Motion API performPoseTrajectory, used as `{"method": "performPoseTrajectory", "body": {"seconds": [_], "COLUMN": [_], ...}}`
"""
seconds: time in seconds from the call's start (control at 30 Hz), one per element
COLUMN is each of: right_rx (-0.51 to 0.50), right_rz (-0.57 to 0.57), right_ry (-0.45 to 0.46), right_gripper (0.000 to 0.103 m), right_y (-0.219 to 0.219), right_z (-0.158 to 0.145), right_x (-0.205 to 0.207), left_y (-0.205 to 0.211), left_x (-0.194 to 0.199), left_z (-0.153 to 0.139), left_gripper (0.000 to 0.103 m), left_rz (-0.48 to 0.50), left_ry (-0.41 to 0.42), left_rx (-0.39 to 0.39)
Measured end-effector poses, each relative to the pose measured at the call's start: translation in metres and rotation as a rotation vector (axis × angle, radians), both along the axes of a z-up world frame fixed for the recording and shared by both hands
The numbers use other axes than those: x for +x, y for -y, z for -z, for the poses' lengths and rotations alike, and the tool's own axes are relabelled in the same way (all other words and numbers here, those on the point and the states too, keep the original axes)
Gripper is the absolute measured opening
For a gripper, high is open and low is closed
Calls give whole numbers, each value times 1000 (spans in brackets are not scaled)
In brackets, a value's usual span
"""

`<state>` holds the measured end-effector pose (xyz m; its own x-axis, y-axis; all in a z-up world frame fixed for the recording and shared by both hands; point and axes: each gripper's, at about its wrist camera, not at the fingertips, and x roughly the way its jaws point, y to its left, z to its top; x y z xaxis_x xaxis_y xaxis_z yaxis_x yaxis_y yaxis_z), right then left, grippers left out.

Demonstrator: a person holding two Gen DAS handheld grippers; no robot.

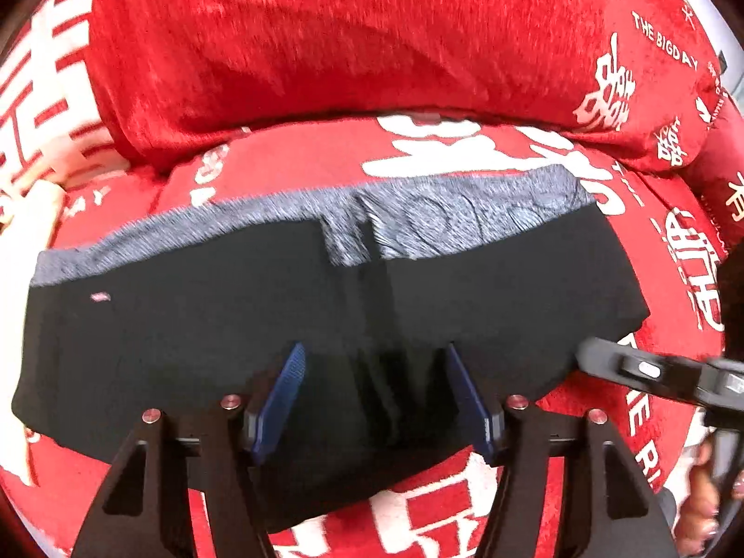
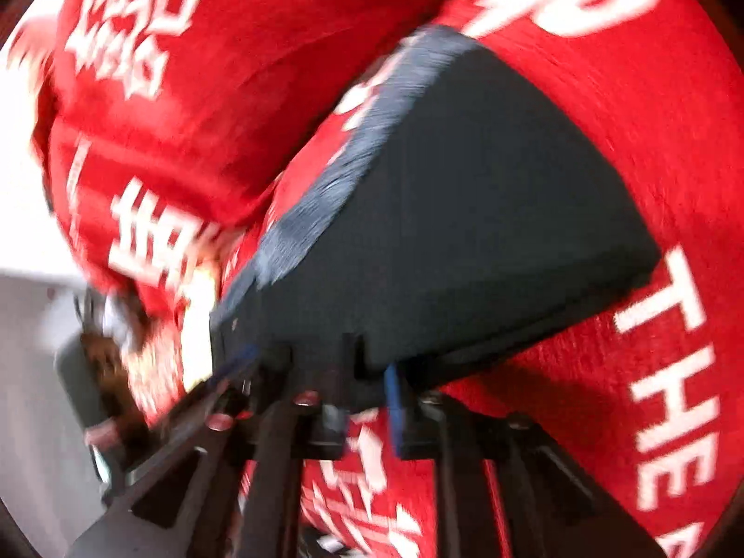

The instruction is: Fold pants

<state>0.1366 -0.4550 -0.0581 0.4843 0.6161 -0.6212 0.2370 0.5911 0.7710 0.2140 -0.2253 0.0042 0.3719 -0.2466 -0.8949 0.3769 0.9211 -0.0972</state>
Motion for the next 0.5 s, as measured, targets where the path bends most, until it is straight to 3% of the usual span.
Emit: {"method": "performPoseTrajectory", "body": {"seconds": [0.1, 0.2, 0.3, 0.5], "right_rx": [-16, -66, -120, -213], "right_rz": [-33, 54, 144, 170], "right_ry": [102, 172, 134, 89], "right_gripper": [33, 32, 18, 17], "right_y": [13, 42, 66, 81], "right_z": [-27, -45, -42, -17], "right_x": [-10, -8, 11, 62], "left_y": [2, 17, 42, 69], "left_x": [7, 19, 29, 44], "left_z": [-13, -21, -16, 17], "left_gripper": [64, 64, 64, 64], "left_rz": [-3, 9, 31, 21], "left_ry": [33, 50, 43, 7], "left_rx": [-2, -10, 30, 100]}}
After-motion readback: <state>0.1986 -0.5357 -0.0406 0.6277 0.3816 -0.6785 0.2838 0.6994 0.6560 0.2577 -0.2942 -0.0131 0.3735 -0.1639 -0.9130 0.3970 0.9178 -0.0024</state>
